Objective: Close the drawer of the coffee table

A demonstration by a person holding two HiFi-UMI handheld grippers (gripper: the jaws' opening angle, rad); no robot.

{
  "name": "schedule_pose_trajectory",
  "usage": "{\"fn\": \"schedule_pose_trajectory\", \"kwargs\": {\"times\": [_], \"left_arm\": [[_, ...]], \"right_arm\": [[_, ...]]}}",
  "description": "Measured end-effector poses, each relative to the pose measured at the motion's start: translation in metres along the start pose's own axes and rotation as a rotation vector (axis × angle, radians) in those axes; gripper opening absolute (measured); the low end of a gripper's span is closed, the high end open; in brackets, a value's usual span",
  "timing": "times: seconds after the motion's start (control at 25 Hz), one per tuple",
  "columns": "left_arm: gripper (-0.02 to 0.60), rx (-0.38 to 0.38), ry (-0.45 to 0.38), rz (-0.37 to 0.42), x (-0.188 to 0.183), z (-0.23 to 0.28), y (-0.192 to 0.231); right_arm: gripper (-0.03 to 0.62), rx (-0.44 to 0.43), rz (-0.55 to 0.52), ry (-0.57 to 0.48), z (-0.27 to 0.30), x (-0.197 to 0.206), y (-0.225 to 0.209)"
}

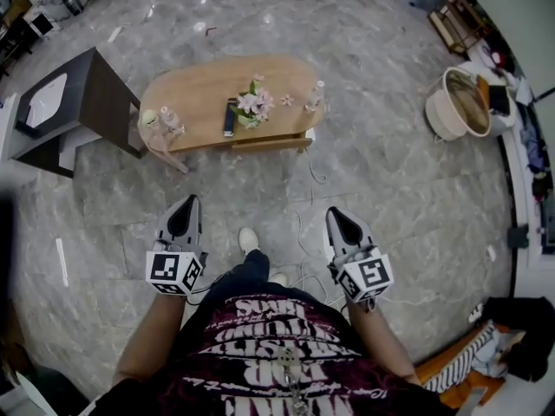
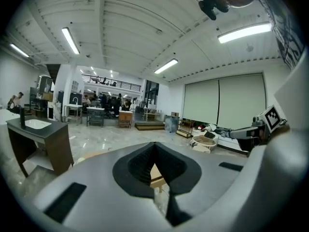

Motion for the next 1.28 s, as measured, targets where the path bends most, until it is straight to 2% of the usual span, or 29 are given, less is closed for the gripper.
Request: {"fn": "schedule_pose_trajectory", "kwargs": {"times": [0.36,0.52,0.68,1.0,1.12,1.28], "left_arm": [[0.02,0.126,-0.029,-0.039,-0.006,0.073,0.049],[0.02,0.093,0.004,-0.079,0.007,0.087,0.063],[0.02,0.088,0.033,-0.095,0.02,0.102,0.077],[0.02,0.038,0.094,-0.115,0.032,0.125,0.103],[0.02,0.021,0.147,-0.104,0.046,0.139,0.111],[0.02,0.015,0.239,-0.049,0.079,0.163,0.112]], "right_arm": [[0.035,0.016,-0.081,-0.018,0.082,-0.036,0.003],[0.035,-0.005,-0.104,0.028,0.094,-0.037,0.009],[0.035,0.032,-0.089,0.04,0.109,-0.036,-0.004],[0.035,0.02,-0.053,0.075,0.155,-0.024,-0.034],[0.035,0.001,-0.038,0.096,0.177,-0.012,-0.05],[0.035,-0.021,-0.03,0.138,0.199,0.011,-0.081]]}}
Point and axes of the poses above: the fingertips, and each gripper's own axes: z forward along the fingers, y to its left, x out of its underside, the point moved 9 cm from there along -z, backward along the fingers, and after that the axes turned 10 degrees about -y, right-handed, at the moved point
